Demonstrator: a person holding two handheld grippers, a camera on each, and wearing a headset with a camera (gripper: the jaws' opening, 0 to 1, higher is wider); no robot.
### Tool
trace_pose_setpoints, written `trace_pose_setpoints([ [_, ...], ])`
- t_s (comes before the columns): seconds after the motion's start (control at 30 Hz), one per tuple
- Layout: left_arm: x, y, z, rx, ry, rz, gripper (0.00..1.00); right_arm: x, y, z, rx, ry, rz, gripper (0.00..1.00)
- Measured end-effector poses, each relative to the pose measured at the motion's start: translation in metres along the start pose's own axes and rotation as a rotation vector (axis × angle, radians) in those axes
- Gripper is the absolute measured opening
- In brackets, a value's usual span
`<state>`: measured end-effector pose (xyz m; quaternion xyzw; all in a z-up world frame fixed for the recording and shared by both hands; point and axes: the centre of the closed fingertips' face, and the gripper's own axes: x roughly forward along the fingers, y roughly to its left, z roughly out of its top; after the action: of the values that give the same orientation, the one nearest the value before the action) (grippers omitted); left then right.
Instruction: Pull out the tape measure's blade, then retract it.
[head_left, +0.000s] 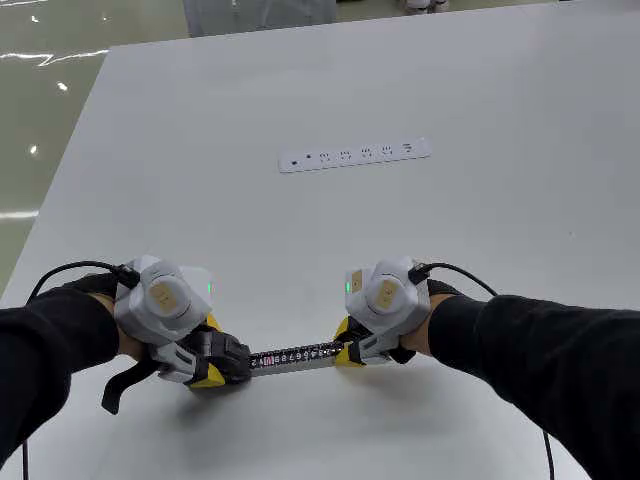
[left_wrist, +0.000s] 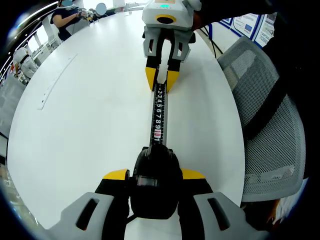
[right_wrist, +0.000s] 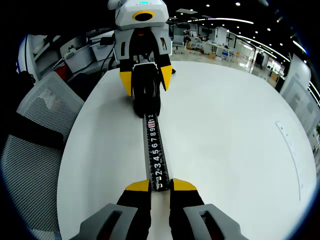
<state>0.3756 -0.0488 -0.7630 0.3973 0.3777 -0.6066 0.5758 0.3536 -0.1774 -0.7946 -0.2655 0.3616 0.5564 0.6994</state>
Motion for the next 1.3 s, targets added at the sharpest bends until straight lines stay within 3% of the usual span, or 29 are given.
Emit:
trace_pose_setpoints([
  [1.3, 0.0, 0.0, 0.0, 0.0, -0.002, 0.006, 0.32, -0.01, -0.002, -0.012, -0.003, 0.017, -0.002, 0.08],
])
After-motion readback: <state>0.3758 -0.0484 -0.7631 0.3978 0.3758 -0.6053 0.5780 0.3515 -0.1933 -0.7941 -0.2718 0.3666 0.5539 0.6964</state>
